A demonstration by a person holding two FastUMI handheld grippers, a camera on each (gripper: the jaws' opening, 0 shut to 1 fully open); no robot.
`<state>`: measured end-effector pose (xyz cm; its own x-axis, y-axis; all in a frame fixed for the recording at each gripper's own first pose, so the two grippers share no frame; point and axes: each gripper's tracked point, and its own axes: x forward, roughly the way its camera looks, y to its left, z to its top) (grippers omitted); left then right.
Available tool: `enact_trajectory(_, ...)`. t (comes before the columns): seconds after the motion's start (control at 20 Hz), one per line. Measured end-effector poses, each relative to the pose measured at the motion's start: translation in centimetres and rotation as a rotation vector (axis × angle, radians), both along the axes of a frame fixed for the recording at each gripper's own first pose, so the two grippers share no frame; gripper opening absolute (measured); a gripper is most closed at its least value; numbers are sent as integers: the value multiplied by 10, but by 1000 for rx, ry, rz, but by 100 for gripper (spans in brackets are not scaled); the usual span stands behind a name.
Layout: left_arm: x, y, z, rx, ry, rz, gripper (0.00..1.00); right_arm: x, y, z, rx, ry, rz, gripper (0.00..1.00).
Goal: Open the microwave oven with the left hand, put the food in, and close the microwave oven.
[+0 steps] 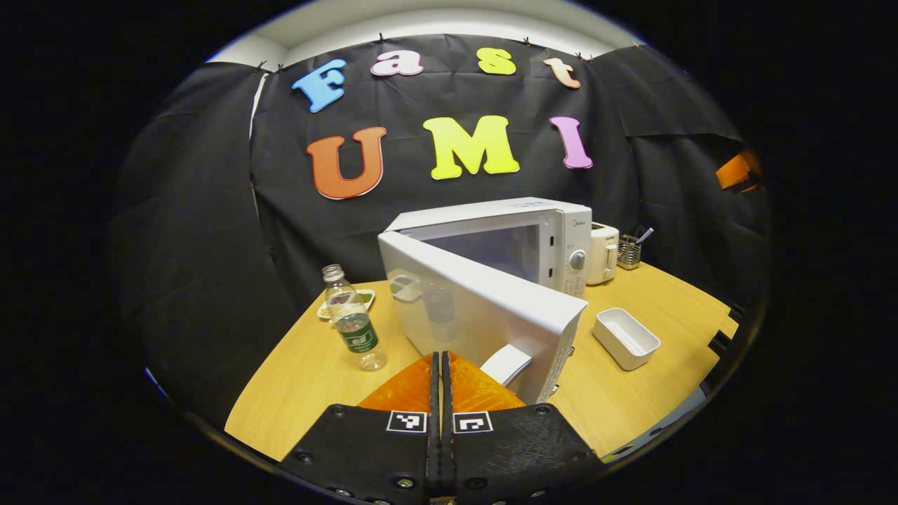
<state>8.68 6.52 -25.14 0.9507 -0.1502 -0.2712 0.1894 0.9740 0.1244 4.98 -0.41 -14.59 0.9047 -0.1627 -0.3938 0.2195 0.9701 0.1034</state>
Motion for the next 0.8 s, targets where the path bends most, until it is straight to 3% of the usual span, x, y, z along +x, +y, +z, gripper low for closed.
enact_trajectory(0.05, 6, -12, 0, -3, 3, -12, 0, 6, -7, -3, 6, 4, -1, 100)
enact_trajectory(0.1, 12, -23, 0, -1, 4, -19, 0, 11, -14, -4, 14, 4, -2, 100)
enact_trajectory(0.15, 19, -35, -1, 0, 7, -28, 0, 16, -21, -5, 19, 6, -2, 91)
enact_trajectory(0.2, 25, -47, -1, -1, 5, -38, 0, 21, -29, -8, 21, 8, -3, 100)
enact_trajectory(0.7, 98, -140, -2, 1, -7, -114, 0, 59, -82, -12, 7, 7, 17, 100)
enact_trajectory(0.75, 107, -146, -2, 1, -6, -115, 0, 60, -87, -12, 3, 10, 15, 91)
enact_trajectory(0.8, 115, -152, -2, 0, -8, -115, 0, 61, -92, -12, 2, 12, 13, 100)
